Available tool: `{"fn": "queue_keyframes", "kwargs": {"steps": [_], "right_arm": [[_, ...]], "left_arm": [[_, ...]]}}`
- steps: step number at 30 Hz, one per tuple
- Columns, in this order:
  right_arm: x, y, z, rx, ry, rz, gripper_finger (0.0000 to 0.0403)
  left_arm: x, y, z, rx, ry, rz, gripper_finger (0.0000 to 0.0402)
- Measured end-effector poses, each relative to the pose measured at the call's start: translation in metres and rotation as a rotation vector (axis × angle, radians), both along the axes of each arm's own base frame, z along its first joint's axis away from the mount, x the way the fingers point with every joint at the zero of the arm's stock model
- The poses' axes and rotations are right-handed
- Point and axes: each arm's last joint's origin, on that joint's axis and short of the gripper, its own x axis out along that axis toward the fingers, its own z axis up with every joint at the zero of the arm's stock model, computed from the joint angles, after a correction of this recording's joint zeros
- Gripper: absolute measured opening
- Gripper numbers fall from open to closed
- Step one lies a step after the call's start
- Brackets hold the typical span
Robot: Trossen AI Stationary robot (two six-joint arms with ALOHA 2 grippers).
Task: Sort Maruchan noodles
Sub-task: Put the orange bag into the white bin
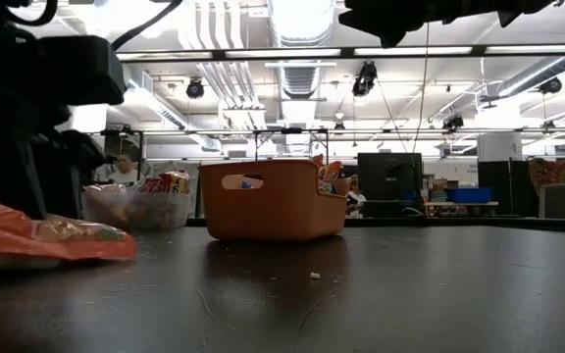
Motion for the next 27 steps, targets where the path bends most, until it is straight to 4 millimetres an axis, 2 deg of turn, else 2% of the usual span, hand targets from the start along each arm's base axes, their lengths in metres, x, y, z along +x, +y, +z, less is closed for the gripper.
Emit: {"fn": "queue_keyframes", "kwargs": {"steps": [5, 15, 22, 27], "right_arm": [[0.0, 0.0, 0.0, 0.006, 0.0, 0.0, 0.0203], [0.0, 0.0, 0.0, 0.015, 0.001, -0.003, 0.0203], [0.0, 0.0, 0.0, 0.027, 0.0, -0.005, 0.0203], [0.006, 0.0, -0.002, 0.049, -0.019, -0.007, 0.0203]], "left_arm": [[-0.002, 0.002, -0.003, 0.0, 0.008, 0.008, 0.0149], [-0.001, 0.003, -0.001, 0.099, -0.034, 0.003, 0.0013], [-0.001, 0.006, 0.001, 0.193, -0.079, 0.029, 0.0002], [0.002, 0.005, 0.012, 0.273, -0.146, 0.021, 0.0]]}}
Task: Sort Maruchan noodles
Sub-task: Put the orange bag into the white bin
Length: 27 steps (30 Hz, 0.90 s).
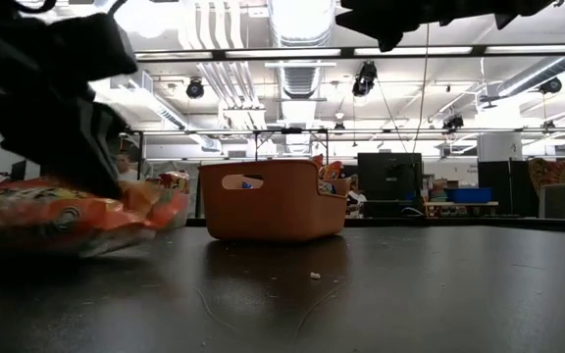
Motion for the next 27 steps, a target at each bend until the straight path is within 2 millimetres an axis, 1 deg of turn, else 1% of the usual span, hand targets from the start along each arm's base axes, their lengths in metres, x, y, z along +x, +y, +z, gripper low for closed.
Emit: {"fn": "queue_keyframes", "kwargs": {"steps": [3, 7, 11, 15, 20, 24, 27], "right_arm": [[0.009, 0.0, -0.001, 0.008, -0.001, -0.001, 0.0203], [0.027, -0.001, -0.006, 0.027, 0.032, -0.002, 0.0203], [0.048, -0.003, -0.009, 0.04, 0.061, -0.004, 0.0203], [0.072, -0.004, -0.006, 0.079, 0.097, -0.009, 0.0203], [0.103, -0.005, -0.003, 0.107, 0.231, -0.018, 0.0203], [0.127, -0.007, 0.0, 0.112, 0.355, -0.022, 0.0203], [0.142, -0.006, 0.001, 0.128, 0.447, 0.014, 0.0203]], "left_arm": [[0.0, 0.001, 0.005, 0.037, -0.016, 0.003, 0.0], [-0.001, 0.0, 0.01, 0.07, -0.046, 0.014, 0.0], [-0.003, 0.0, 0.013, 0.073, -0.057, 0.011, 0.0], [-0.007, -0.002, 0.014, 0.116, -0.061, 0.015, 0.0], [-0.013, -0.006, 0.016, 0.134, -0.066, 0.032, 0.0], [-0.018, -0.011, 0.017, 0.165, -0.106, 0.052, 0.0], [-0.022, -0.015, 0.018, 0.181, -0.136, 0.067, 0.0]]}}
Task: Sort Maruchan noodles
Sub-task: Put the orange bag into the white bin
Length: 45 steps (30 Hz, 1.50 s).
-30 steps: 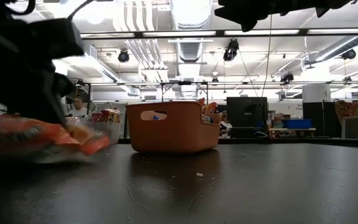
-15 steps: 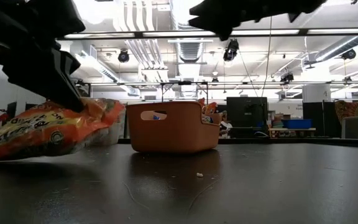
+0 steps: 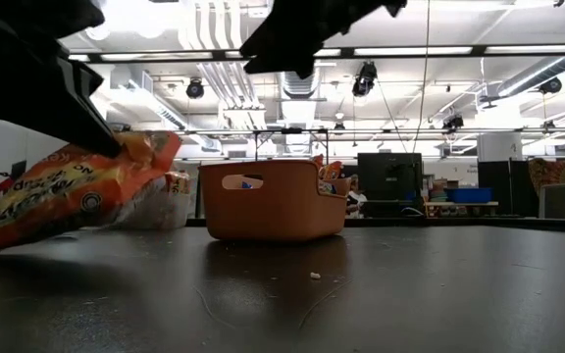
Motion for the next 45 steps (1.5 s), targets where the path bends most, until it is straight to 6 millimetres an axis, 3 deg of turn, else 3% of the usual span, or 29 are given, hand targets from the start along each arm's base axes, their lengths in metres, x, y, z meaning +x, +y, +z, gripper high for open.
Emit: {"fn": "queue_keyframes", "kwargs": {"steps": [8, 15, 23, 30, 38, 45], "right_arm": [[0.023, 0.012, -0.012, 0.212, 0.148, 0.109, 0.0203], [0.02, 0.038, -0.022, 0.271, 0.251, 0.125, 0.0203], [0.019, 0.063, -0.021, 0.249, 0.249, 0.127, 0.0203], [0.018, 0.064, -0.023, 0.094, 0.238, 0.035, 0.0203], [0.005, 0.058, -0.026, 0.101, 0.369, -0.001, 0.0203], [-0.001, 0.057, -0.031, 0.103, 0.446, -0.017, 0.0203]], "left_arm": [[-0.01, -0.008, 0.001, 0.041, -0.067, 0.031, 0.0], [-0.013, -0.01, 0.002, 0.038, -0.141, 0.09, 0.0], [-0.013, -0.008, 0.005, 0.078, -0.212, 0.143, 0.0], [-0.012, -0.008, 0.006, 0.104, -0.247, 0.163, 0.0], [-0.013, -0.013, 0.001, -0.018, -0.123, 0.075, 0.0], [-0.014, -0.013, -0.017, 0.009, -0.079, 0.086, 0.0]]}}
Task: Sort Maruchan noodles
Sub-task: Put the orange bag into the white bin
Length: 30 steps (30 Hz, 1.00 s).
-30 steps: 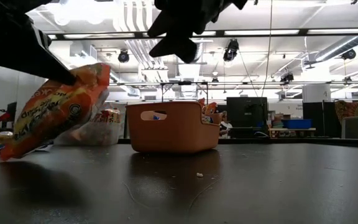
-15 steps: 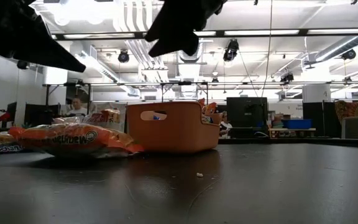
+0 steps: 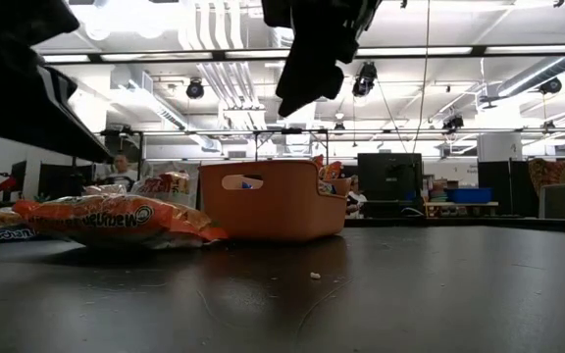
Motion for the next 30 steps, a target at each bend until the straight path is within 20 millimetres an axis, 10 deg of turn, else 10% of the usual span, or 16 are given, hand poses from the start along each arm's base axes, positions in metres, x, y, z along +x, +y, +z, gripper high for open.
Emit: {"fn": "queue_keyframes", "kwargs": {"steps": [18, 30], "right_arm": [[-0.008, 0.005, -0.004, 0.12, 0.111, -0.044, 0.0203], [-0.033, 0.045, -0.012, 0.273, 0.387, -0.121, 0.0203]], "left_arm": [[0.007, -0.004, -0.048, 0.081, -0.033, 0.139, 0.0], [0.021, -0.021, -0.044, -0.071, -0.09, 0.042, 0.0]]}}
